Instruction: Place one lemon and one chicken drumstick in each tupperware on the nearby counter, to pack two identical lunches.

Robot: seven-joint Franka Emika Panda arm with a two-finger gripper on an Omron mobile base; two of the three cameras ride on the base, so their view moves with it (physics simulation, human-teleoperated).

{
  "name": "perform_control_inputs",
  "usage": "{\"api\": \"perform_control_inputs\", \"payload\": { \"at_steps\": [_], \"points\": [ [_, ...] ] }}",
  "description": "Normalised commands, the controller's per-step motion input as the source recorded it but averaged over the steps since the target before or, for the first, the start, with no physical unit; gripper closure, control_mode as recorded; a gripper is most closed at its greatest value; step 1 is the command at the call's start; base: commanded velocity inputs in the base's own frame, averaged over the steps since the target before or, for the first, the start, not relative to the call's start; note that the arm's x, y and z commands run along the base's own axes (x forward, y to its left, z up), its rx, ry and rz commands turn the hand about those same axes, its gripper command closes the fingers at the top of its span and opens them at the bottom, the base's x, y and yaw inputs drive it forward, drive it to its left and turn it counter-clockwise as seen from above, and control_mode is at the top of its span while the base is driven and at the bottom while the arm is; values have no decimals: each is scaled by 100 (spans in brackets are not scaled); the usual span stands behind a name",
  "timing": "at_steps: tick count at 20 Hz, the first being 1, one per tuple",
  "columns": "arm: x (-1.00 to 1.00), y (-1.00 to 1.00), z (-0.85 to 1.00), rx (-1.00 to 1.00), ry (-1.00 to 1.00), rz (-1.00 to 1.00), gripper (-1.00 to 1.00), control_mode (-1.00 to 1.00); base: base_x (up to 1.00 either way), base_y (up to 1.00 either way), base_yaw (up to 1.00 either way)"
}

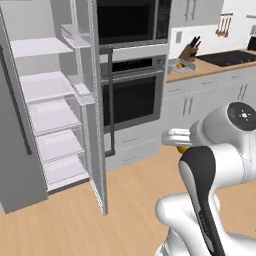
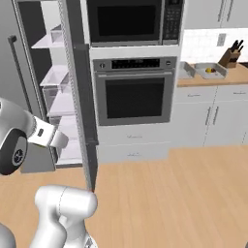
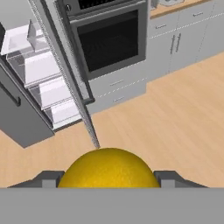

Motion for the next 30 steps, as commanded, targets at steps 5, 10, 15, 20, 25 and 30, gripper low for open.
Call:
{"api": "perform_control_inputs", "payload": {
  "at_steps": [5,10,15,20,25,30],
  "points": [
    [0,0,0,0,0,0,100,100,-24,-100,-3],
    [0,0,0,0,0,0,100,100,86,-49,0],
    [0,0,0,0,0,0,100,100,100,-31,0],
    [0,0,0,0,0,0,100,100,100,-75,-2],
    [0,0,0,0,0,0,100,100,98,-74,-18],
    [0,0,0,0,0,0,100,100,100,-65,-18]
  ]
}}
